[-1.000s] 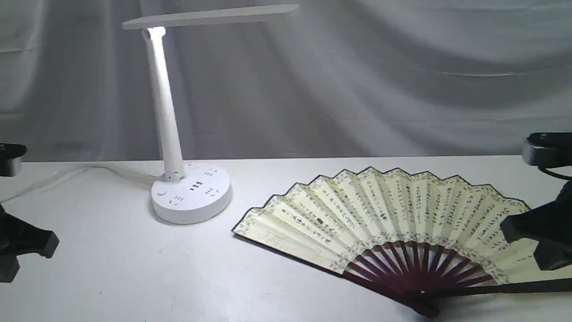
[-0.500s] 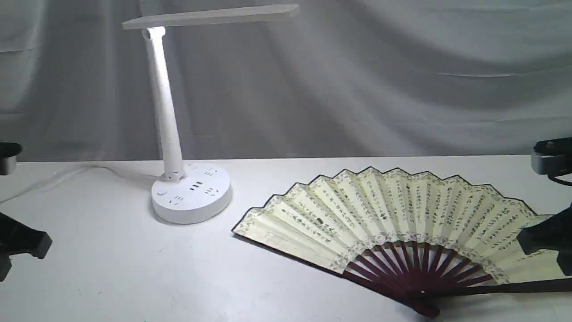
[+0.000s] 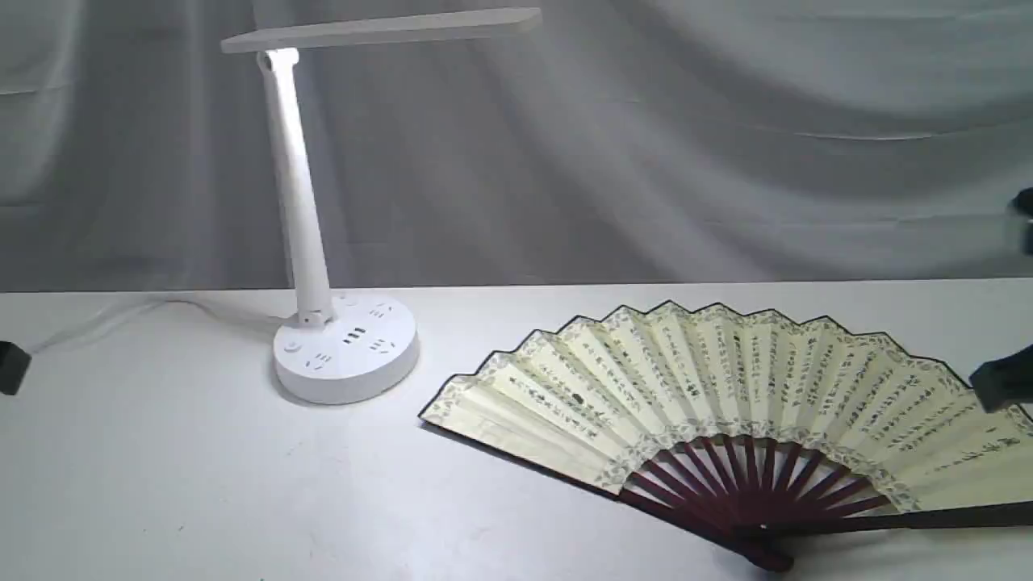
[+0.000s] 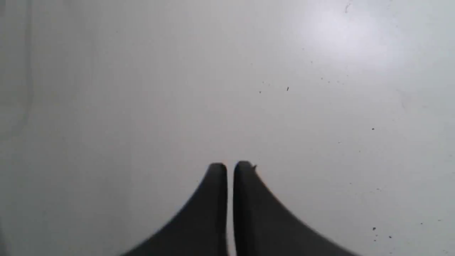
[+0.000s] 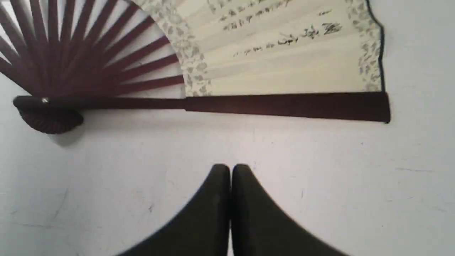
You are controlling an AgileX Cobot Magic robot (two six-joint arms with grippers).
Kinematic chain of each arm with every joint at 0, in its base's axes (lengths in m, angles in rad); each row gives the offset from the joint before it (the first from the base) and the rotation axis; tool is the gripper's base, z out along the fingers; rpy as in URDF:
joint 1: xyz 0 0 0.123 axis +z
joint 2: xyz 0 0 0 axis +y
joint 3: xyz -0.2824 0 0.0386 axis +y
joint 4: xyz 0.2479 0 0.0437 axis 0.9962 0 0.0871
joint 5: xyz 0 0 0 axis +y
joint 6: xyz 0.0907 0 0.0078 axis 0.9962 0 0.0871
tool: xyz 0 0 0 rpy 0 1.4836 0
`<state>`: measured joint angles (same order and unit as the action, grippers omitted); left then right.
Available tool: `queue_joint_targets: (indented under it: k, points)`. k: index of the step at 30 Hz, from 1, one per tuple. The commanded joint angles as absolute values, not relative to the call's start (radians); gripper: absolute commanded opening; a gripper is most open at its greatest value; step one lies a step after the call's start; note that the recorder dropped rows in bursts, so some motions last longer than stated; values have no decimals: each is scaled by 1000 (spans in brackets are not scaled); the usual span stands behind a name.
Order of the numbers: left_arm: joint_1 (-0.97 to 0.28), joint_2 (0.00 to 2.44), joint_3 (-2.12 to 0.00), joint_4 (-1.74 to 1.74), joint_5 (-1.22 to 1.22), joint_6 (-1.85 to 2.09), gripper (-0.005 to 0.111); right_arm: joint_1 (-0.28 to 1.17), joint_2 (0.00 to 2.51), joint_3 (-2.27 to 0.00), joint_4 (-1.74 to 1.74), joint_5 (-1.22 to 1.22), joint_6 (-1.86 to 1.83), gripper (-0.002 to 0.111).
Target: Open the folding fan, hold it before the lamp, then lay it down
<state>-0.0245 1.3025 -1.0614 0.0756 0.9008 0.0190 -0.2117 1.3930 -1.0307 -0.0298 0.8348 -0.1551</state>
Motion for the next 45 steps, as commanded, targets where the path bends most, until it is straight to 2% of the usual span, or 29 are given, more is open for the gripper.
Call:
queue_joint_targets:
  k: [1,16,33,45]
  points:
    - [-22,1221,-1065,61,894,27,0,-210,1289,-1037,-34,846,-152,0]
    - [-22,800,-1065,61,939,27,0,-210,814,-1037,-34,862,-153,0]
    - [-22,331,-1065,58,1041,6,0,-210,329,-1037,-69,1038,-145,0]
    - [-22,125,-1065,62,1073,-23,0,-208,80,-1033,-97,1088,-148,0]
